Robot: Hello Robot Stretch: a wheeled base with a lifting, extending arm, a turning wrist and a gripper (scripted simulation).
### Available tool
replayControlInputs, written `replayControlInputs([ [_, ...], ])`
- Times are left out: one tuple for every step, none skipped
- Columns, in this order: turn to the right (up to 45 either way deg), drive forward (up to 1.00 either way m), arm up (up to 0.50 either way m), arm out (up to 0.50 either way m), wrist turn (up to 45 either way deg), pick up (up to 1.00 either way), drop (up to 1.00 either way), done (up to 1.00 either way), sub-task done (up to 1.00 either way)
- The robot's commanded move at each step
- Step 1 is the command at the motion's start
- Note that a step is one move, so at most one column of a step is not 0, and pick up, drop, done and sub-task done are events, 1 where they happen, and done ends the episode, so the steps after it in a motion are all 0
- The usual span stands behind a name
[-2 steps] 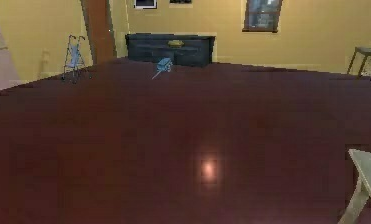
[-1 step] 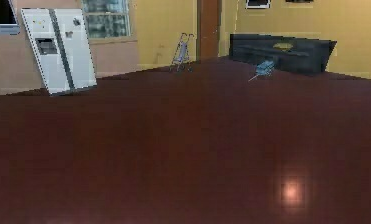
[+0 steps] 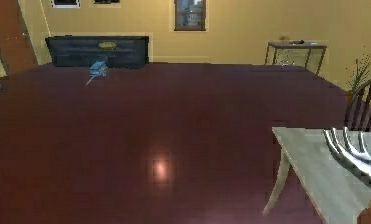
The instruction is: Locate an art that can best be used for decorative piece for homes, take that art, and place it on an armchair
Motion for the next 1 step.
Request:
replayControlInputs([
  [9.0,0.00,0.00,0.00,0.0,0.00,0.00,0.00,0.00],
])
